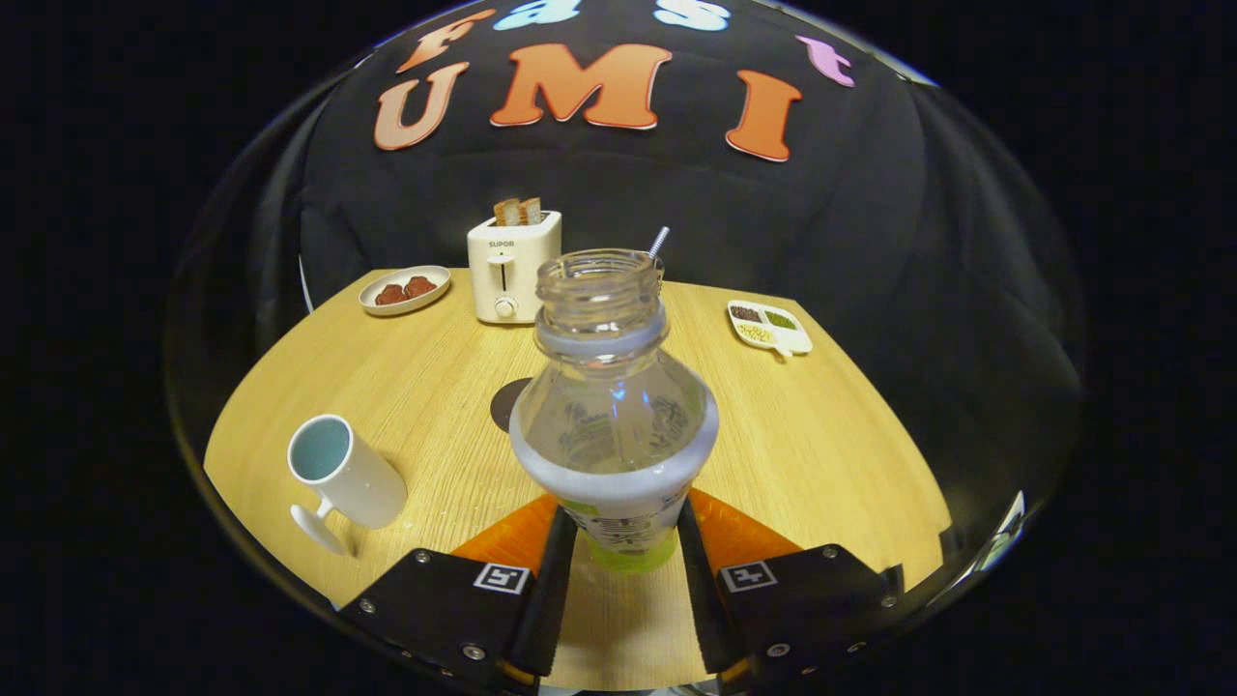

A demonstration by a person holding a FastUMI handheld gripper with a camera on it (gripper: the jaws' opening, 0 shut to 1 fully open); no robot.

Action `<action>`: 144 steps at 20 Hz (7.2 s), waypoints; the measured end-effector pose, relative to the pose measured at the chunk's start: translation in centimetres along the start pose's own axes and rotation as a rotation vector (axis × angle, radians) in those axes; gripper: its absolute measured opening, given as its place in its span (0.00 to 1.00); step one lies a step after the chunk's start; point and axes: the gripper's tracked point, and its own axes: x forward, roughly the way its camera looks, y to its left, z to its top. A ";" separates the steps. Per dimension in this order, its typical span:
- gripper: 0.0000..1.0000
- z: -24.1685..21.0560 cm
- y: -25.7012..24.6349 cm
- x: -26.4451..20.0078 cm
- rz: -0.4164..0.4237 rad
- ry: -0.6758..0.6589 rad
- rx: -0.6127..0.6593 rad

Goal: Take the bottle from table, then pour the juice into the cup, finally place the bottle on the coaster

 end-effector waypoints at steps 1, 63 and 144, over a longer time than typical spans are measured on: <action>0.57 0.6 0.4 -0.3 -0.011 -0.005 -0.045; 0.56 9.6 9.6 -0.7 -0.426 -0.079 -1.555; 0.55 14.8 12.3 -1.3 -0.404 -0.054 -2.016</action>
